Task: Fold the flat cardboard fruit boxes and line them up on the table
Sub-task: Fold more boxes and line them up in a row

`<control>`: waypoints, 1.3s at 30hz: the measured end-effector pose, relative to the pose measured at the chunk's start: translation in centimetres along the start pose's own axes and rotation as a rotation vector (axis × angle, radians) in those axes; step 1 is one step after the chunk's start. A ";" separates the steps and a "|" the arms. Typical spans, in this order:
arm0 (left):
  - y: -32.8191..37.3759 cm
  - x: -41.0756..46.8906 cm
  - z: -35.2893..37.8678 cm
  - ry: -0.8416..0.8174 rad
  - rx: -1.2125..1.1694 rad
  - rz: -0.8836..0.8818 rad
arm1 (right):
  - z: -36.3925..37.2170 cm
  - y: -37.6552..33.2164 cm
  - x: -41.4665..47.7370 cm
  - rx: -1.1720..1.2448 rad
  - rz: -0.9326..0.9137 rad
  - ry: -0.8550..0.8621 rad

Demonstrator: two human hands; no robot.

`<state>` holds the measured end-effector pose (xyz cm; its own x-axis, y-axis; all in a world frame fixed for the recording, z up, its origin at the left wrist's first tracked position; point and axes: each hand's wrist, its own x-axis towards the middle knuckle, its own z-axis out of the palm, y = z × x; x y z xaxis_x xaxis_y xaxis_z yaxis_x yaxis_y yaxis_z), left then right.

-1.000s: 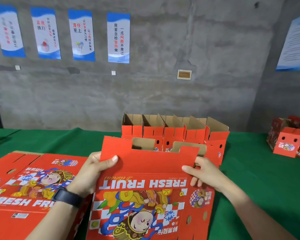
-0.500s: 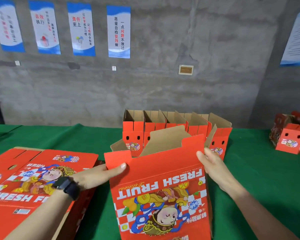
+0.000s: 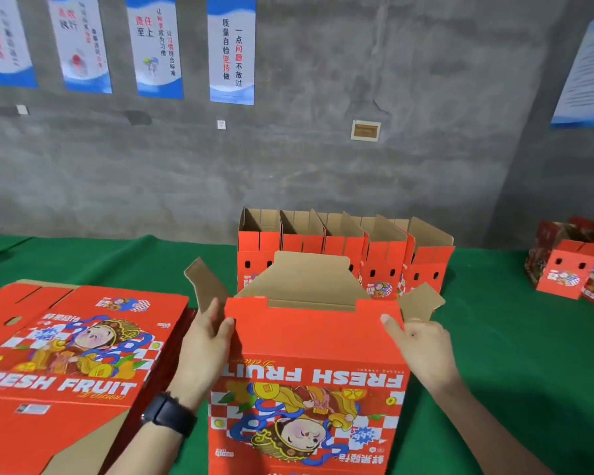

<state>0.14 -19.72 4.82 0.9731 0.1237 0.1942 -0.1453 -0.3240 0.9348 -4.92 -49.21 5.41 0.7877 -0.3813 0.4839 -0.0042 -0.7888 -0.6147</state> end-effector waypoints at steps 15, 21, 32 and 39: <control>0.1 -0.7 0.0 0.017 0.528 0.349 | 0.5 -0.4 0.0 -0.292 -0.220 -0.219; -0.6 -1.1 0.2 -0.024 0.386 0.478 | 0.9 -1.8 1.4 -0.415 -0.403 -0.386; 1.4 5.5 1.6 -0.288 0.873 0.382 | 1.7 -0.9 1.8 -0.355 -0.573 -0.378; 1.7 6.7 1.8 -0.483 0.527 0.364 | 1.7 -0.5 1.6 -0.097 -0.586 -0.374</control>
<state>6.71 -21.16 7.22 0.8682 -0.4556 0.1969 -0.4823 -0.6809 0.5511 -2.58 -48.59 5.40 0.8360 0.2973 0.4612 0.4443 -0.8600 -0.2510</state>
